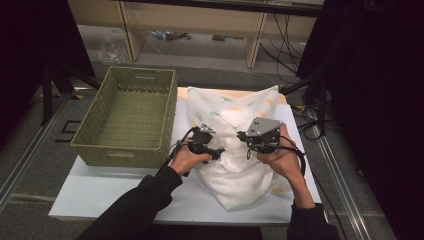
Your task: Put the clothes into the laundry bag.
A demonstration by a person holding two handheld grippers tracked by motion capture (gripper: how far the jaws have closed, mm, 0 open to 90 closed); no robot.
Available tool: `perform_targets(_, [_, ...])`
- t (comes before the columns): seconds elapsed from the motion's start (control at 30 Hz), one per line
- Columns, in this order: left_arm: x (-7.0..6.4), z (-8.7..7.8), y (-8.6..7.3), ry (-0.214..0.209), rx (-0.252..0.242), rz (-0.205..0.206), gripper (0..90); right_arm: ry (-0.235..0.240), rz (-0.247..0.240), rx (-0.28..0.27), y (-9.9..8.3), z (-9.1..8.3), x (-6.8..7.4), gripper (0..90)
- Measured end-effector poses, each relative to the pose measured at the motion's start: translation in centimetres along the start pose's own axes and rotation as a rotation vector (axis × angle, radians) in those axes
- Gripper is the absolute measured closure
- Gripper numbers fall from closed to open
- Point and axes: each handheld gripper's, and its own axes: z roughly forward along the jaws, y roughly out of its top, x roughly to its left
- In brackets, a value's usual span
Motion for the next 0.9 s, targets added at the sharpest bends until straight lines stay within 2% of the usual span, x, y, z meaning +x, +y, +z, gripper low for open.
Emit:
perform_targets(0.07, [-0.4,-2.0,-0.2,-0.003,-0.011,0.013,27.3,-0.008,0.005,-0.004,0.0,0.0,-0.1,88.6])
perform_targets(0.17, [-1.2,-4.8,-0.7,-0.032,-0.024,0.051,24.3,-0.008,0.013,0.003,-0.1,0.0,-0.1,88.6])
perform_targets(0.2, [-1.4,-5.4,-1.1,-0.033,-0.025,0.045,23.1,-0.009,0.013,0.004,-0.1,0.0,0.0,88.6])
perform_targets(0.27, [-2.0,-5.8,-1.8,-0.047,0.002,0.067,21.3,-0.008,-0.01,-0.002,0.0,0.2,-0.2,88.6])
perform_targets(0.33, [-2.4,-5.6,-2.6,-0.057,0.025,0.093,19.9,-0.005,-0.01,0.001,0.1,0.3,-0.1,88.6])
perform_targets(0.4, [-2.7,-4.7,-3.2,-0.054,0.047,0.086,19.7,-0.004,-0.011,0.007,0.1,0.3,0.0,88.6])
perform_targets(0.47, [-2.7,-3.8,-3.5,-0.043,0.072,0.097,19.6,-0.002,-0.009,0.004,0.1,0.3,0.0,88.6])
perform_targets(0.57, [-2.6,-2.2,-3.6,-0.05,0.094,0.103,17.8,0.004,-0.006,0.003,0.0,0.3,0.0,88.6])
perform_targets(0.67, [-2.2,-0.4,-3.4,-0.06,0.106,0.065,16.8,0.0,-0.012,0.004,0.0,0.4,-0.1,88.6])
perform_targets(0.73, [-2.0,0.9,-3.0,-0.08,0.087,-0.014,16.4,-0.004,0.004,0.009,-0.1,0.3,0.1,88.6])
perform_targets(0.77, [-1.8,1.3,-2.7,-0.099,0.086,-0.039,19.3,-0.002,-0.001,0.01,-0.1,0.3,0.1,88.6])
perform_targets(0.83, [-1.7,1.9,-2.0,-0.111,0.051,-0.008,37.5,-0.004,0.009,0.008,0.0,0.2,0.1,88.6])
perform_targets(0.87, [-1.5,2.0,-1.7,-0.115,0.047,0.017,47.4,-0.01,0.0,0.011,0.0,0.2,0.0,88.6])
perform_targets(0.9, [-1.3,2.0,-1.3,-0.136,0.048,0.031,57.7,-0.004,0.008,0.01,0.1,0.1,0.1,88.6])
